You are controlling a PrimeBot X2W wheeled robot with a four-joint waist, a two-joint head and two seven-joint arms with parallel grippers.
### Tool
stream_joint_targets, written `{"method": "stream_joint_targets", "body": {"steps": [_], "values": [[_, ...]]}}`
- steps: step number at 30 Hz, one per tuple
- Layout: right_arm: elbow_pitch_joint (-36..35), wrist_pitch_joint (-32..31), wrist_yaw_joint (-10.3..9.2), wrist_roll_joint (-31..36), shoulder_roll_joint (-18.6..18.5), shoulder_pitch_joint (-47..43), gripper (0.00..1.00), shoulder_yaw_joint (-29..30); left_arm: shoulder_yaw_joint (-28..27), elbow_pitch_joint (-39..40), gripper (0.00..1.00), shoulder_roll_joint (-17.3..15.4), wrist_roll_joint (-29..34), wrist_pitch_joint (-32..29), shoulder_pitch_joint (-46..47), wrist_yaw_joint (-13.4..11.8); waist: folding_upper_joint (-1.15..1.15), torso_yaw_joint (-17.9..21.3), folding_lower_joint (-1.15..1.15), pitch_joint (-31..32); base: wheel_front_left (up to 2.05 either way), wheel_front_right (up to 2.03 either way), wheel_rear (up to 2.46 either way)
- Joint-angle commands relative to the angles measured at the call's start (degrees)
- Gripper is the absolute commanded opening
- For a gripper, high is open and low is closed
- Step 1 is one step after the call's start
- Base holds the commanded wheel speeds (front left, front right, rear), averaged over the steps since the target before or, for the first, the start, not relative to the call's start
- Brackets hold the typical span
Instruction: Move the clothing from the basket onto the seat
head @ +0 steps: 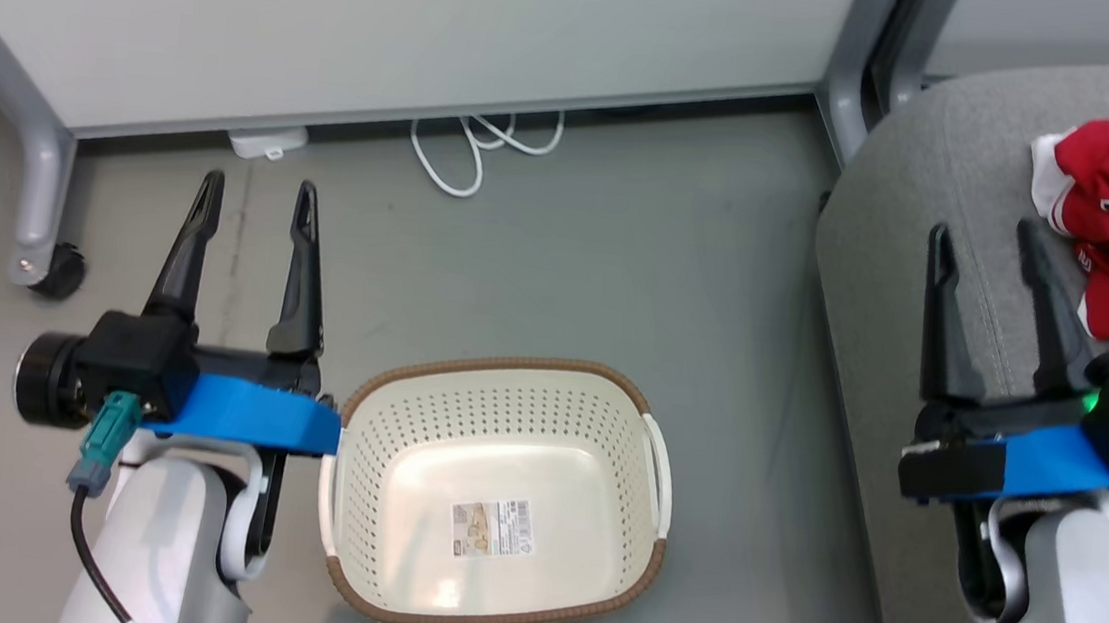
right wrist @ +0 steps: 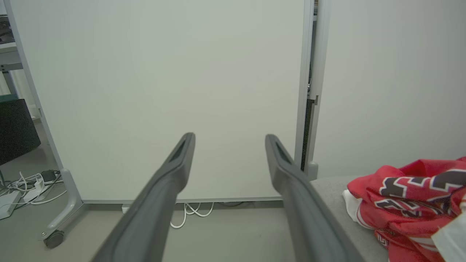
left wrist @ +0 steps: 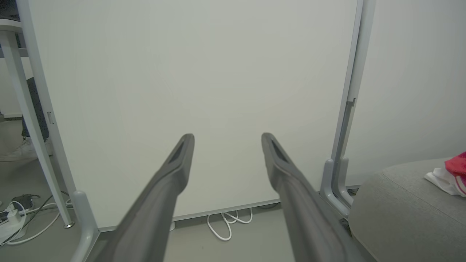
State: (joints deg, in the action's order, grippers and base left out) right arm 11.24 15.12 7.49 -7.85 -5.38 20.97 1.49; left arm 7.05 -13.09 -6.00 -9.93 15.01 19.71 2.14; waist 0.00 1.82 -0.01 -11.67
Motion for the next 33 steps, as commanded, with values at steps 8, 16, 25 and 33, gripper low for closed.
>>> {"method": "stream_joint_targets", "body": {"steps": [8, 16, 25, 33], "values": [[2.0, 0.0, 0.01, -0.5, 0.6, -6.1, 1.0, 0.8, -3.4, -0.9, 1.0, 2.0, 1.4, 0.2, -5.3, 2.0, 0.0, -1.9, 0.01, 3.1, 0.0, 0.0, 0.0], [3.2, 0.0, 0.01, -0.8, 1.5, -10.0, 1.0, 1.4, -5.2, -2.4, 1.0, 2.9, 2.0, 0.2, -8.9, 3.2, 0.0, -2.0, 0.01, 4.6, 0.0, 0.0, 0.0], [4.4, 0.0, 0.01, -1.9, 2.4, -13.3, 1.0, 1.7, -5.9, -3.5, 1.0, 3.1, 2.0, 0.2, -11.0, 3.9, 0.0, -2.8, 0.01, 6.0, 0.0, 0.0, 0.0], [4.9, 0.0, 0.01, -2.6, 2.5, -14.5, 1.0, 1.7, -5.3, -3.8, 1.0, 3.1, 1.2, 0.2, -11.7, 3.4, 0.0, -3.3, 0.01, 6.8, 0.0, 0.0, 0.0]]}}
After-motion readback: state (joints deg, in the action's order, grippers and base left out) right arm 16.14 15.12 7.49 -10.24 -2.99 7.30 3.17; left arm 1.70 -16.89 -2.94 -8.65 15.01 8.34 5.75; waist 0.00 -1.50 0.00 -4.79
